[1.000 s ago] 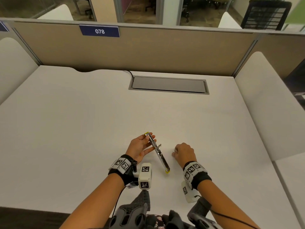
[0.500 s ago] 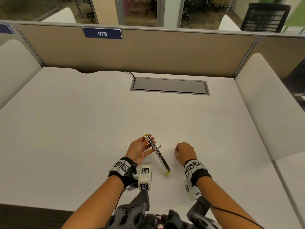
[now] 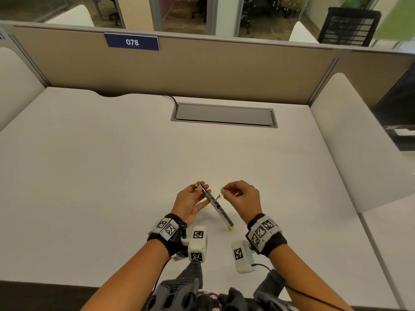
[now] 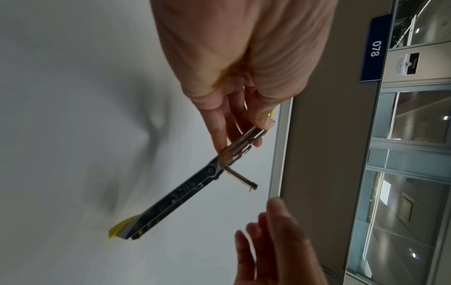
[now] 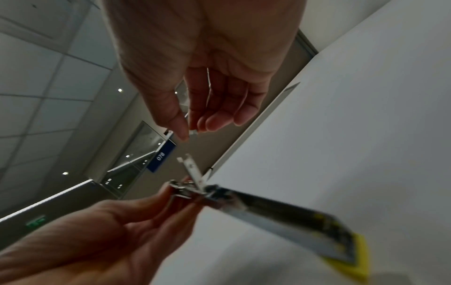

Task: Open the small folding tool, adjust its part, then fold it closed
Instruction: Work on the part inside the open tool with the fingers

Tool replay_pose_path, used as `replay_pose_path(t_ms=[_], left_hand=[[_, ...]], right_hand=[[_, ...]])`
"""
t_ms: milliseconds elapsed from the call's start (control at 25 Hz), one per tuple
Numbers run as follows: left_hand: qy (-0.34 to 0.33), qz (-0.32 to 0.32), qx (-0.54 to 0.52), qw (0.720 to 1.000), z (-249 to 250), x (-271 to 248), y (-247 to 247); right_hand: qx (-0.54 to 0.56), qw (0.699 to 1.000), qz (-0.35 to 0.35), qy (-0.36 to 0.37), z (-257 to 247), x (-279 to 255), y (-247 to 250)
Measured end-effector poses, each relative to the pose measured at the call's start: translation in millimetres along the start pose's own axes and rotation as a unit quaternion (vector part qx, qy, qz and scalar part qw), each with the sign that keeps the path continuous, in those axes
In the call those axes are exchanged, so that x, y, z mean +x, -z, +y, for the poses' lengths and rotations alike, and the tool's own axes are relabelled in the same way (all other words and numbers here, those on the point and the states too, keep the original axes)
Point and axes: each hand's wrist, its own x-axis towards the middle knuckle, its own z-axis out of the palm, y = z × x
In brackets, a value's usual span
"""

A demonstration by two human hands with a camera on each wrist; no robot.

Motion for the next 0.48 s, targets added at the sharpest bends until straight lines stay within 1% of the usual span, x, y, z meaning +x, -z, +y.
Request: replay_pose_path(t_ms=[80, 200, 320, 480], left_hand=[[-0.009, -0.006, 0.010, 1.000, -1.9, -3.0, -5.9], [-0.027, -0.021, 0.022, 0.999, -4.1, -8.6, -13.5], [-0.040, -0.029, 0.017, 0.999, -3.8, -12.7, -17.6], [-0.038, -0.032, 0.009, 0.999, -2.6, -15.8, -18.3]], right_hand=[[-0.007, 0.999, 0.004, 0.032, -7.3, -4.3, -6.1], [-0.034, 0.998, -0.007, 0.055, -5.0, -10.5, -13.9], [-0.049, 0.997, -0.005, 0.060, 2.2, -12.6, -15.1], [-0.059, 0.996, -0.002, 0.061, 4.9, -12.5, -9.9]])
